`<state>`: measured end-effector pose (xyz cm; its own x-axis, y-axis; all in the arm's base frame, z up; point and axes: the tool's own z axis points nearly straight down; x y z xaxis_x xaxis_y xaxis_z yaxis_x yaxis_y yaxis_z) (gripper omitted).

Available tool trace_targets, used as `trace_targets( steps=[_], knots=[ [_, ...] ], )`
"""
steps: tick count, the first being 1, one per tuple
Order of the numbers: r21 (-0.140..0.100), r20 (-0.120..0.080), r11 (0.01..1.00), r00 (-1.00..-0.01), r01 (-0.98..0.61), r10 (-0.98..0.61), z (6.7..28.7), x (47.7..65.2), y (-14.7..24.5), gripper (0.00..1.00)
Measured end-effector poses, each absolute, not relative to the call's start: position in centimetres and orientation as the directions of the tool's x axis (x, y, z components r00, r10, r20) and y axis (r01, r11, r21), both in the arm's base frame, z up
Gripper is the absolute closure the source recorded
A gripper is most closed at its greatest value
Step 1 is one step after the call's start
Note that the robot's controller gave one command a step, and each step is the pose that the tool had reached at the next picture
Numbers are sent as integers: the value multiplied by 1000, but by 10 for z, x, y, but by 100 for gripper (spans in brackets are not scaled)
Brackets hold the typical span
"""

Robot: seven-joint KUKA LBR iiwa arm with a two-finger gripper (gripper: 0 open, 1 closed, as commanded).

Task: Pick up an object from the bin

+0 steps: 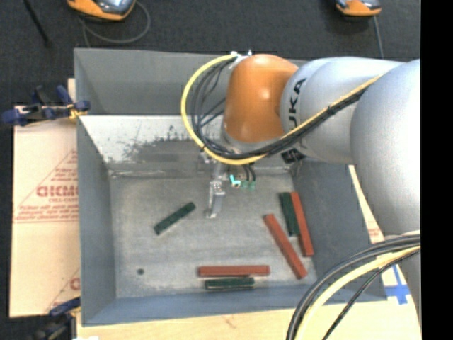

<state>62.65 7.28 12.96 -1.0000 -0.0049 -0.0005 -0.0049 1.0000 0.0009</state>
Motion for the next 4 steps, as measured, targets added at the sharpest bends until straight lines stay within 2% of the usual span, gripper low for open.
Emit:
trace_targets(
  steps=[1,2,3,4],
  knots=[
    [2,1,943,-943,-332,-332,69,600,126,0],
    [-1,-8,942,-942,-337,-337,103,604,132,0],
    [-2,-8,863,-863,-506,-506,101,605,139,0],
    [-1,-1,786,-786,-618,-618,70,598,133,0]
  ],
)
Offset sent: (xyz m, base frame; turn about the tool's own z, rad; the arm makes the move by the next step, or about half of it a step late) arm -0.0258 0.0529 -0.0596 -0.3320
